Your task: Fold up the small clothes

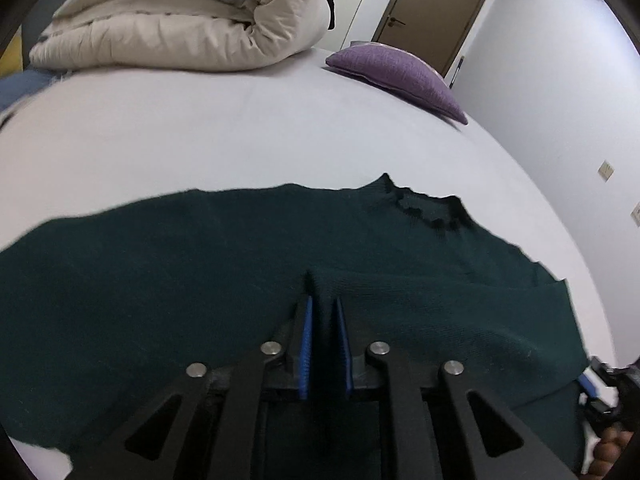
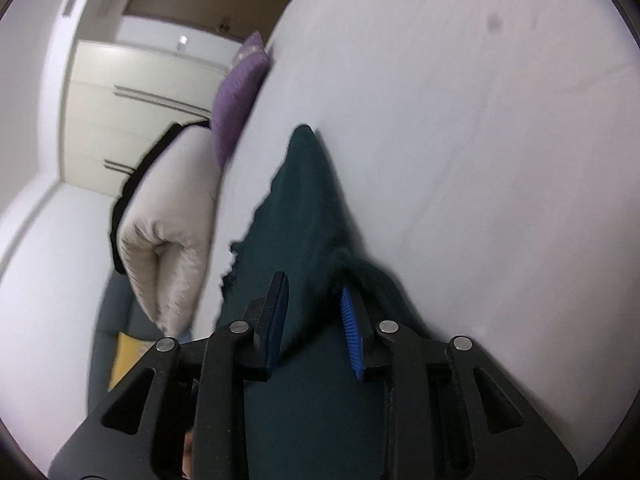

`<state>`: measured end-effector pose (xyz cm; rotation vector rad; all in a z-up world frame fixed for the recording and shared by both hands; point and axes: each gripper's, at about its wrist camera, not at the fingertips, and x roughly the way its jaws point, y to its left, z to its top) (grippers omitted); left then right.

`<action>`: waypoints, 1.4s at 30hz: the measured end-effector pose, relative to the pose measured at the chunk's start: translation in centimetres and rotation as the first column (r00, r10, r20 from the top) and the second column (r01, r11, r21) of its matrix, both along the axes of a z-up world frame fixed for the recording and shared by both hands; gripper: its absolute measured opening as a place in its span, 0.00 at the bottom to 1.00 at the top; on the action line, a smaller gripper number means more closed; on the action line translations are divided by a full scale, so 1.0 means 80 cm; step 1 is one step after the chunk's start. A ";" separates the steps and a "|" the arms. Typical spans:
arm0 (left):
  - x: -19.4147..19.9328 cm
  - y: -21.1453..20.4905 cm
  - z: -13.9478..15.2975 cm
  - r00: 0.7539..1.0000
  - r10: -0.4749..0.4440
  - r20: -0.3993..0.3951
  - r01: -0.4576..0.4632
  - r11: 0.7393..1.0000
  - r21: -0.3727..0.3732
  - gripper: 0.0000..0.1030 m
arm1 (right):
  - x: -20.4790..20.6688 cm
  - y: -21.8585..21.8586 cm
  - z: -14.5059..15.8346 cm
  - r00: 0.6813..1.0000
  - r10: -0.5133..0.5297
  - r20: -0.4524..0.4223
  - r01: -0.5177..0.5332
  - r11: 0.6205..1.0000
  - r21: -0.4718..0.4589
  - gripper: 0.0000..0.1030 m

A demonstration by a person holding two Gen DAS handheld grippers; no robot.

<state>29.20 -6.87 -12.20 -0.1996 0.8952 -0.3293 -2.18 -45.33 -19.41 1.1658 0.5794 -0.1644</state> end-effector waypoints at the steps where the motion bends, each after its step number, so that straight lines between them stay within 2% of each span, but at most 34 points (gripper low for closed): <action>1: 0.001 0.001 -0.003 1.000 0.000 -0.005 0.000 1.000 -0.007 0.21 | -0.002 0.003 0.008 1.000 0.008 -0.027 -0.008 1.000 -0.016 0.30; 4: -0.001 0.001 -0.006 1.000 0.000 0.003 0.000 1.000 -0.015 0.23 | 0.003 0.016 0.052 0.998 0.045 -0.036 -0.050 0.990 -0.133 0.37; 5: -0.008 0.000 -0.008 1.000 -0.005 0.011 0.005 1.000 -0.004 0.26 | 0.001 0.019 0.059 0.998 0.057 -0.029 -0.061 0.984 -0.167 0.43; 6: -0.009 -0.004 -0.008 1.000 -0.013 0.020 0.013 1.000 0.009 0.29 | 0.011 0.021 0.067 0.997 0.075 -0.016 -0.077 0.979 -0.188 0.50; 8: -0.010 -0.008 -0.010 0.999 -0.021 0.029 0.020 1.000 0.021 0.31 | 0.045 0.026 0.074 0.989 0.145 0.005 -0.142 0.971 -0.193 0.56; 11: -0.009 -0.008 -0.012 0.999 -0.021 0.031 0.021 1.000 -0.001 0.31 | 0.111 0.023 0.056 0.972 0.231 -0.042 -0.235 0.960 -0.149 0.56; 13: -0.007 -0.005 -0.014 0.999 -0.021 0.031 0.022 0.999 -0.027 0.31 | 0.140 0.012 0.039 0.971 0.219 -0.101 -0.231 0.963 -0.137 0.55; 14: -0.007 -0.004 -0.015 0.999 -0.022 0.031 0.023 0.999 -0.037 0.32 | 0.153 0.000 0.029 0.972 0.213 -0.095 -0.224 0.966 -0.129 0.55; 17: -0.006 -0.002 -0.018 0.999 -0.023 0.038 0.025 0.998 -0.054 0.32 | 0.168 -0.038 0.022 0.987 0.161 -0.028 -0.163 0.982 -0.099 0.52; 19: -0.006 0.001 -0.019 0.999 -0.024 0.040 0.026 0.998 -0.059 0.32 | 0.176 -0.053 0.025 0.989 0.143 -0.035 -0.146 0.983 -0.108 0.53; 22: -0.007 0.003 -0.021 0.999 -0.023 0.040 0.026 0.997 -0.068 0.32 | 0.182 -0.056 0.037 0.982 0.172 -0.075 -0.180 0.975 -0.130 0.55; 23: -0.007 0.003 -0.021 0.999 -0.023 0.039 0.026 0.997 -0.070 0.32 | 0.179 -0.050 0.042 0.978 0.202 -0.058 -0.208 0.971 -0.118 0.56; 25: -0.006 0.004 -0.021 0.999 -0.023 0.039 0.026 0.997 -0.071 0.32 | 0.169 -0.038 0.040 0.968 0.247 -0.049 -0.250 0.963 -0.098 0.66; 26: -0.006 0.004 -0.022 0.999 -0.023 0.038 0.026 0.997 -0.072 0.32 | 0.163 -0.028 0.036 0.962 0.265 -0.074 -0.271 0.957 -0.101 0.66; 29: -0.003 0.010 -0.021 0.999 -0.025 0.021 0.027 0.994 -0.106 0.33 | 0.126 -0.011 0.038 0.959 0.280 -0.049 -0.284 0.940 -0.188 0.66; 31: 0.002 0.018 -0.018 0.999 -0.032 -0.010 0.030 0.988 -0.154 0.37 | 0.098 -0.011 0.041 0.964 0.260 -0.049 -0.264 0.947 -0.180 0.66; 32: 0.003 0.021 -0.014 0.999 -0.032 -0.025 0.028 0.987 -0.156 0.41 | 0.076 -0.012 0.046 0.971 0.235 -0.053 -0.241 0.955 -0.175 0.68; 34: -0.005 0.033 0.002 0.999 0.000 -0.036 -0.005 0.991 -0.136 0.56 | 0.046 -0.014 0.058 0.978 0.204 -0.047 -0.209 0.965 -0.157 0.68; 35: -0.013 0.046 0.014 0.999 0.035 -0.031 -0.038 0.991 -0.131 0.71 | 0.028 -0.011 0.064 0.980 0.196 -0.033 -0.199 0.967 -0.160 0.68; 36: -0.022 0.057 0.024 0.998 0.056 -0.018 -0.058 0.989 -0.134 0.77 | 0.017 -0.006 0.073 0.981 0.191 -0.025 -0.193 0.966 -0.170 0.68; 38: -0.047 0.096 0.046 0.996 0.084 0.017 -0.080 0.982 -0.169 0.78 | -0.015 0.014 0.091 0.979 0.202 0.001 -0.198 0.962 -0.186 0.68; 40: -0.069 0.137 0.056 0.992 0.128 0.018 -0.123 0.975 -0.184 0.78 | -0.039 0.033 0.101 0.973 0.230 0.029 -0.221 0.959 -0.179 0.68; 42: -0.094 0.194 0.058 0.977 0.214 0.000 -0.208 0.949 -0.235 0.78 | -0.041 0.069 0.111 0.960 0.277 0.045 -0.266 0.949 -0.168 0.68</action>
